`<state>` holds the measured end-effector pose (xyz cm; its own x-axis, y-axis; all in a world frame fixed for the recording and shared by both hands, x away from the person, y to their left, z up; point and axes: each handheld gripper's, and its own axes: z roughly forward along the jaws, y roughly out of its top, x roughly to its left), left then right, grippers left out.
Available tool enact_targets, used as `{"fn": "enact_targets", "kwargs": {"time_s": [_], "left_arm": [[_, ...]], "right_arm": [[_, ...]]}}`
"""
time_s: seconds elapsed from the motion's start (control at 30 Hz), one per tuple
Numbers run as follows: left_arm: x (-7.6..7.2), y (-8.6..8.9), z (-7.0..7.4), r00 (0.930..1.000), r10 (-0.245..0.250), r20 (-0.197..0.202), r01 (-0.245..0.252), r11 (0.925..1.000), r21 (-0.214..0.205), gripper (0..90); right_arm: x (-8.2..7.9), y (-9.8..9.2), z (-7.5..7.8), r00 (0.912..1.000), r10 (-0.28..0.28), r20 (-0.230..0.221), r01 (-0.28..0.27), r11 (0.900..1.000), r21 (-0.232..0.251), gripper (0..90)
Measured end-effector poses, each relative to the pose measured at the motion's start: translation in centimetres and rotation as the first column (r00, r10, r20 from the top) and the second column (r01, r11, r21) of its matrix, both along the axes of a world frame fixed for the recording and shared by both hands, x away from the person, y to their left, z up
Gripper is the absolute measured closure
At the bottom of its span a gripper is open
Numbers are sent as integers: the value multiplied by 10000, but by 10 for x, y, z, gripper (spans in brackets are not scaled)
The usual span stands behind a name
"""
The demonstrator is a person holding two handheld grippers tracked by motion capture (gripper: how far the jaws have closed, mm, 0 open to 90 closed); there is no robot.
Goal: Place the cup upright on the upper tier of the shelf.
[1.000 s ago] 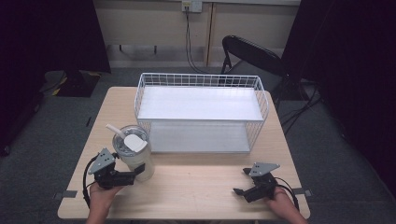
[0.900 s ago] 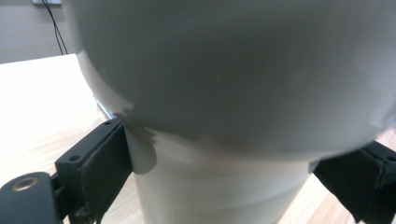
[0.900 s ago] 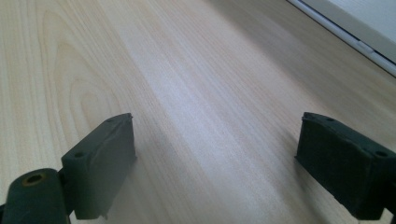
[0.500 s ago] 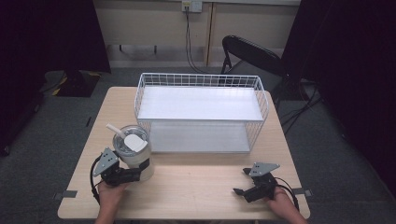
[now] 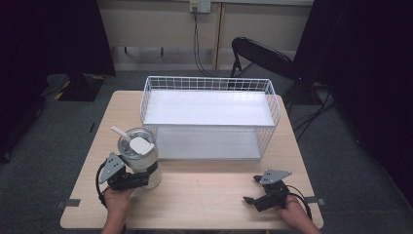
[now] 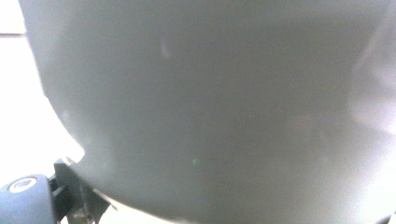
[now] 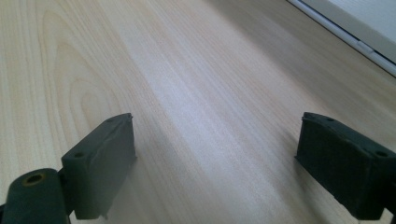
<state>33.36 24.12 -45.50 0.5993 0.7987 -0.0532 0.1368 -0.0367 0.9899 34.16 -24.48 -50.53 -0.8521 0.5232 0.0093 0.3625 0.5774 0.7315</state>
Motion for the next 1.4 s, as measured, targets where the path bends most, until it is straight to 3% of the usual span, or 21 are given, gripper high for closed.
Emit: {"fn": "enact_targets", "kwargs": {"time_s": [0.23,0.53,0.7,0.87,1.4], "left_arm": [[3,-3,17,9994,-194,-279,187,9996,-230,83],[7,-14,33,9978,-505,-424,520,9981,342,84],[10,-19,40,9964,-607,-595,622,9978,238,85],[12,-25,48,9962,-663,-568,687,9967,421,84],[19,-37,73,9940,-979,-488,1002,9938,474,85]], "right_arm": [[0,0,0,10000,-3,-2,3,10000,-1,109],[0,0,0,10000,-1,-4,1,10000,6,109],[0,0,0,10000,-2,-6,2,10000,5,110],[0,0,0,10000,-1,-8,1,10000,9,109],[0,0,0,10000,-1,-6,1,10000,5,109]]}}
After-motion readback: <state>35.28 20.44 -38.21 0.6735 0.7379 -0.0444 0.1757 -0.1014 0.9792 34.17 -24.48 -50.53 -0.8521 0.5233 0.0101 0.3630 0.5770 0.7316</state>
